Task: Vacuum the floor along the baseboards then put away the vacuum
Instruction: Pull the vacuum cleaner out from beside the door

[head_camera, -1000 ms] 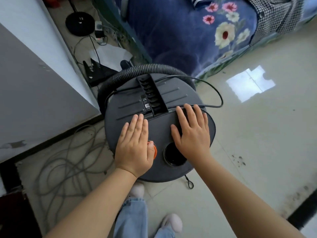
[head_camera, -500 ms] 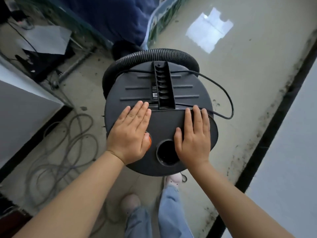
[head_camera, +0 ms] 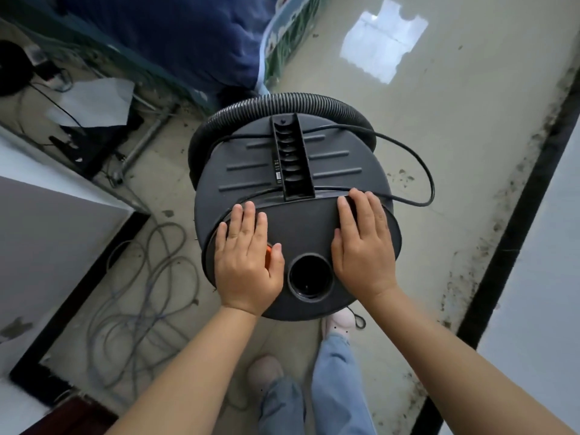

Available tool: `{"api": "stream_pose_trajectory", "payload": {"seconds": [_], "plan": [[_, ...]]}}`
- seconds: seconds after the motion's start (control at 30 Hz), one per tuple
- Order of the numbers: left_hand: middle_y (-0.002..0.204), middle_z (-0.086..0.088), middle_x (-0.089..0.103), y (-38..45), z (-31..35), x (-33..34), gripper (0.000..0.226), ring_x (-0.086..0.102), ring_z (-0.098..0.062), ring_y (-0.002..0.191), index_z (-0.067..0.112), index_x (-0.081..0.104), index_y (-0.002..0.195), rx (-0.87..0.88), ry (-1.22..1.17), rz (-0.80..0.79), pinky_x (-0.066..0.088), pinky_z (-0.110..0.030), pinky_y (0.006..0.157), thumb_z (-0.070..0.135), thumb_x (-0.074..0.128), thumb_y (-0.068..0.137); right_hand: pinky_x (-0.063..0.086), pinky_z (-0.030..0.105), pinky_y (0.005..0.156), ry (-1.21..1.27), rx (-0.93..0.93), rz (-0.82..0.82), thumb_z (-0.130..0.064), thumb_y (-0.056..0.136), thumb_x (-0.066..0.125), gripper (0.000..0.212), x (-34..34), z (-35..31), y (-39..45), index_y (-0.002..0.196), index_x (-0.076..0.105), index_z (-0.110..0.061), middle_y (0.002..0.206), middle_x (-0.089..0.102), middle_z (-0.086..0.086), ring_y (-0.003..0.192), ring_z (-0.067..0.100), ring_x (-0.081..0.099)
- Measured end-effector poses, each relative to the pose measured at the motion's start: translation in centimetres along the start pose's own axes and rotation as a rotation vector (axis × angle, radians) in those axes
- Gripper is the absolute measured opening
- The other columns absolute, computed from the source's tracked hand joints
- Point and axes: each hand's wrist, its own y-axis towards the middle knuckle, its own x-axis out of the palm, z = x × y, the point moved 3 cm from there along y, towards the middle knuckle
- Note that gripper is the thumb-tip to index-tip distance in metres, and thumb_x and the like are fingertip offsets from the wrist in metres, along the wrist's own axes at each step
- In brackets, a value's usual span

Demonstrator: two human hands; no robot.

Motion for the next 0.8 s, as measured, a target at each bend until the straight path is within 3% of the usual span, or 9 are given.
{"api": "stream_pose_trajectory", "payload": {"seconds": [0.13,0.3,0.47,0.6,0.8], "plan": [[0.119,-0.027,0.058,-1.1,0.3,-0.7,0.042,0.04,-0.031,0.12,0.003,0.047,0.118,0.067,-0.035,-0.014,0.012,-0.029,0.115,0.021,0.047,0.079,0.027,0.042,0.106,-0.039,0.04,-0.004,-0.012,0.085,0.043,0.04,-1.0,-0.7,-1.9,0.123,0.043,0.0,0.121,0.057,0.028,0.12,0.038,0.036],[0.12,-0.024,0.057,-3.0,1.2,-1.6,0.04,0.042,-0.03,0.12,0.003,0.047,0.119,0.169,-0.099,-0.064,0.016,-0.03,0.114,0.022,0.045,0.084,0.028,0.044,0.105,-0.093,0.119,-0.026,-0.013,0.085,0.043,0.04,-3.2,-1.1,-5.6,0.123,0.043,0.0,0.12,0.057,0.03,0.118,0.038,0.037],[0.119,-0.024,0.059,-2.8,1.9,-1.3,0.046,0.042,-0.03,0.12,0.002,0.047,0.118,0.265,-0.142,-0.08,0.02,-0.032,0.112,0.02,0.05,0.075,0.028,0.045,0.104,-0.15,0.176,-0.025,-0.016,0.085,0.044,0.039,-4.1,-0.8,-7.3,0.121,0.044,0.002,0.12,0.056,0.031,0.116,0.039,0.036],[0.12,-0.022,0.059,-1.1,2.2,-0.6,0.046,0.043,-0.029,0.12,0.003,0.048,0.118,0.297,-0.168,-0.085,0.023,-0.034,0.11,0.021,0.05,0.075,0.03,0.048,0.103,-0.12,0.202,-0.003,-0.018,0.086,0.043,0.039,-3.6,0.1,-6.6,0.121,0.043,0.0,0.127,0.04,0.02,0.116,0.038,0.037],[0.12,-0.021,0.06,4.6,2.9,2.4,0.045,0.044,-0.028,0.12,0.0,0.062,0.113,0.344,-0.217,-0.099,0.023,-0.032,0.11,0.021,0.051,0.075,0.034,0.051,0.098,-0.093,0.28,0.112,-0.017,0.082,0.043,0.038,-2.0,2.7,-2.9,0.118,0.045,-0.002,0.124,0.039,0.016,0.112,0.037,0.04]]}}
